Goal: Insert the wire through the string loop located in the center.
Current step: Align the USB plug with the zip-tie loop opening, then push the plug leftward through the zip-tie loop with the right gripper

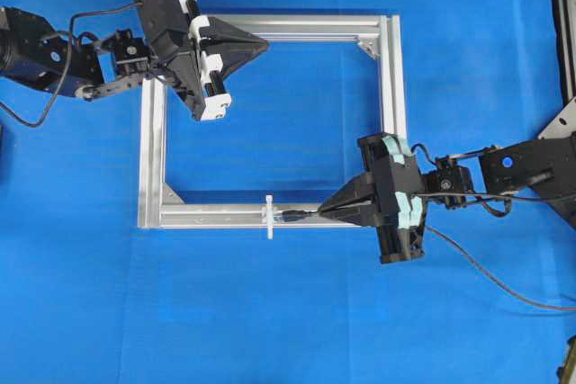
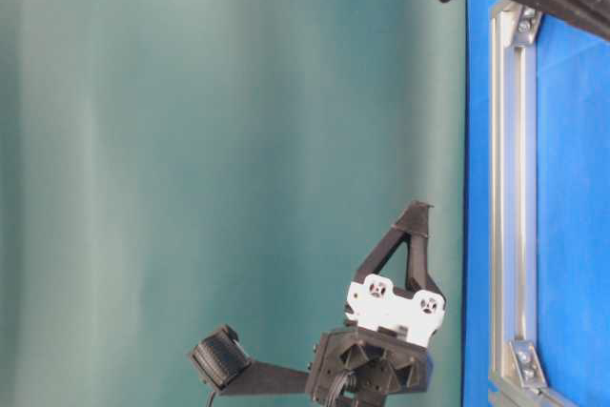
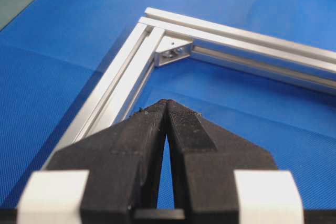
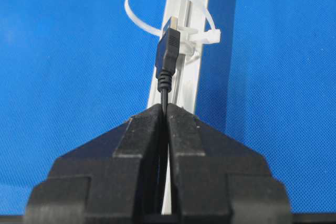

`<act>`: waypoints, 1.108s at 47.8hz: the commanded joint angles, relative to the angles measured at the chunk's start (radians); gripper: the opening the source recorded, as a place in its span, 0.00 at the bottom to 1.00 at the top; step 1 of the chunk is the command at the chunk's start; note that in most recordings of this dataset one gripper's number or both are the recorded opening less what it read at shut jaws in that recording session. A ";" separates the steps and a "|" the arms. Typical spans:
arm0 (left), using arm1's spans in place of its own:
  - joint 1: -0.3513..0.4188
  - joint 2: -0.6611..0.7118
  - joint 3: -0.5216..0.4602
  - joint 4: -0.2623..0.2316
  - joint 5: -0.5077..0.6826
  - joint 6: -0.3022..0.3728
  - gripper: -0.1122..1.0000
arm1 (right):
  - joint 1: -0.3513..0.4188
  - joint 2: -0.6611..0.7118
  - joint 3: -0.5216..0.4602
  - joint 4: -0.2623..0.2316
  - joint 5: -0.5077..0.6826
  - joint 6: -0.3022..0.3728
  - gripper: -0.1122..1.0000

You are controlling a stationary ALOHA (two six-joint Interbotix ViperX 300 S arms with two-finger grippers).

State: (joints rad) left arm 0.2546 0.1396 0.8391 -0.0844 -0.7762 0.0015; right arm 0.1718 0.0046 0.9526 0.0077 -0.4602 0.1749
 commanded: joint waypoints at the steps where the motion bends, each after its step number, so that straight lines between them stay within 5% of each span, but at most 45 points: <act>1: -0.003 -0.031 -0.014 0.003 -0.005 0.000 0.10 | 0.000 -0.008 -0.012 0.002 -0.011 0.002 0.08; 53: -0.003 -0.034 -0.011 0.003 -0.005 0.000 0.10 | 0.000 -0.005 -0.018 0.002 -0.025 0.002 0.08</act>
State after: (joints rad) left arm 0.2546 0.1396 0.8391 -0.0844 -0.7762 0.0015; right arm 0.1718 0.0061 0.9526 0.0077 -0.4694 0.1749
